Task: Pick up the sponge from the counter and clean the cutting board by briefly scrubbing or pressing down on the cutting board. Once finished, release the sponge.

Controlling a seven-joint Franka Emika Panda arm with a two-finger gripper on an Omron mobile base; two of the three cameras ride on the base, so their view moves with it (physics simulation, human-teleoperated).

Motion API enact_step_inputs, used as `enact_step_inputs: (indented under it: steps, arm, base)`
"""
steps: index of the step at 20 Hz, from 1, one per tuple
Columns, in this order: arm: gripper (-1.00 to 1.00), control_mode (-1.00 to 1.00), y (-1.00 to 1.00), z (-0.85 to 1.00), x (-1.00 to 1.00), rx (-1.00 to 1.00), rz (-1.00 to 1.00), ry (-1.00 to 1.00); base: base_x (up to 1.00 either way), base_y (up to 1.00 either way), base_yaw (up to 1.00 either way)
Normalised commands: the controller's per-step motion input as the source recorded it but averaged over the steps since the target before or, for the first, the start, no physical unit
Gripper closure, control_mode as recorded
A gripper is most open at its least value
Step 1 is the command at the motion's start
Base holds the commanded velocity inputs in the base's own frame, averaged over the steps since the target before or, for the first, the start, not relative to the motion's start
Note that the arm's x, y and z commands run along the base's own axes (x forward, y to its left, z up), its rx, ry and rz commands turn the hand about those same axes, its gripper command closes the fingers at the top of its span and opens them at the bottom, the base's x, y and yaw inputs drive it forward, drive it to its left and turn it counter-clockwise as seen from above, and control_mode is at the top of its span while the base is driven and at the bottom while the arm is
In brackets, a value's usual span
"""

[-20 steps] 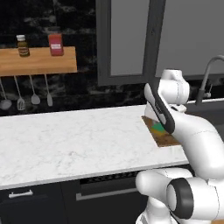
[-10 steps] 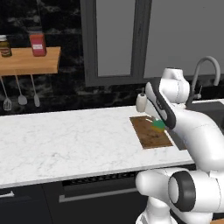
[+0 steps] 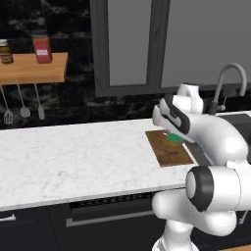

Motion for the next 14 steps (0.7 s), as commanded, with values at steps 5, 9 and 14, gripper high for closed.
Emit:
enact_step_inputs:
  steps: [5,9,14]
  arm:
    - [1.0,-1.0,-0.08,-0.71,0.35,0.0,0.0,-0.25]
    - [1.0,-1.0,0.0,-0.54,0.41,-0.02,0.0,-0.07]
    - [1.0,-1.0,0.0,-0.35,0.62,-0.04,0.0,0.06]
  base:
    - [0.0,0.0,0.0]
    - [0.0,0.0,0.0]
    - [0.0,0.0,0.0]
